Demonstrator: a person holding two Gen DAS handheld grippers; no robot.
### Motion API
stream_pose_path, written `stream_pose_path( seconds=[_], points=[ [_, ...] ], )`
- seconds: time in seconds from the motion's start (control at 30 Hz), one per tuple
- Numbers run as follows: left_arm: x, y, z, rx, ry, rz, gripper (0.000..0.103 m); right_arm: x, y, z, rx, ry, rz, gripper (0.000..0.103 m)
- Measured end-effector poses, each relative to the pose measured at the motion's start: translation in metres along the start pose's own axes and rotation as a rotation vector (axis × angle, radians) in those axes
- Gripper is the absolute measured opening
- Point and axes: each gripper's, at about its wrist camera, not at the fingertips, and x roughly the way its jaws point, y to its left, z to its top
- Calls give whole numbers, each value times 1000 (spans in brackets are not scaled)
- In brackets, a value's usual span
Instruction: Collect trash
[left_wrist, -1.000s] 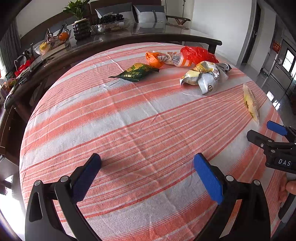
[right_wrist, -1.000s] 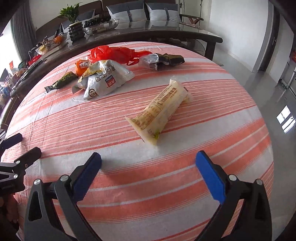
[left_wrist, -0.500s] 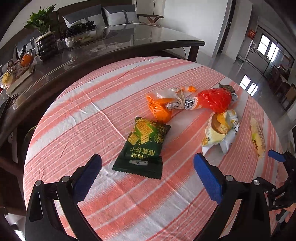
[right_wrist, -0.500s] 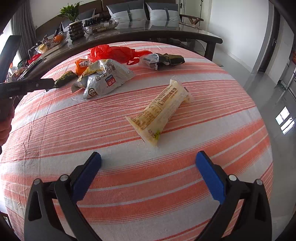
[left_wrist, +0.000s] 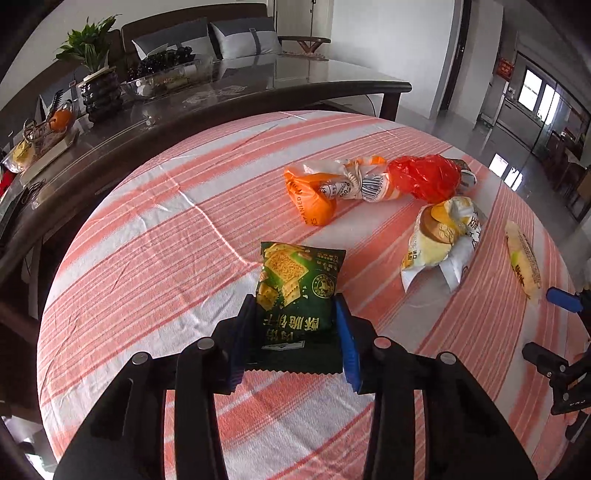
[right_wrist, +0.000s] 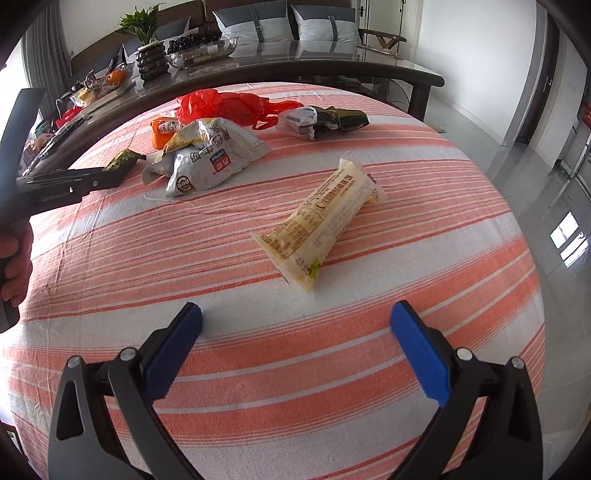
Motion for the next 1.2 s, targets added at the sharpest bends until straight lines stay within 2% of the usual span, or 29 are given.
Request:
stream_pose_path(
  seconds=[0.1, 0.2, 0.27, 0.33, 0.43, 0.53, 0.6, 0.7, 0.73, 0.8, 0.83, 0.93, 1.0, 1.1, 1.2],
  points=[
    [-25, -8, -32, -100, 24, 26, 42, -1, 0, 0, 0, 0, 0, 99],
    [-46, -28, -57, -137, 12, 35, 45, -1, -1, 0, 3, 0, 4, 99],
    [-55, -38, -70, -153, 0, 47, 54, -2, -4, -1, 16, -6, 23, 99],
    [-57, -43, -77, -160, -9, 69, 78, -8, -15, -3, 68, -33, 97, 99],
    [-55, -46, -82, -147, -8, 97, 89, -15, -35, -5, 158, -61, 215, 99],
    [-49, -44, -81, -153, 22, 144, 96, -12, -22, 10, 136, -6, 168, 99],
    [-48, -45, -79, -148, 28, 156, 98, -9, -6, 26, 118, -7, 160, 99],
    [-48, -44, -80, -153, 28, 153, 99, 12, 10, 48, 119, 59, 116, 98],
    [-48, -44, -80, -153, 28, 153, 99, 18, 9, 50, 138, 68, 99, 94],
    [-48, -44, -80, -153, 28, 153, 99, 16, 11, 51, 108, 39, 11, 64],
    [-48, -44, -80, -153, 28, 153, 99, 14, 10, 48, 86, 35, 0, 54],
    [-48, -44, -81, -153, 28, 152, 99, 5, 7, 37, 0, 26, 30, 36],
    [-48, -43, -81, -154, 28, 151, 99, -4, 7, 23, -74, 29, 70, 35],
    [-48, -43, -81, -154, 28, 151, 99, -21, 13, -1, -205, 19, 81, 35],
    [-48, -43, -81, -154, 28, 151, 99, -33, 8, -19, -244, 14, 95, 35]
  ],
)
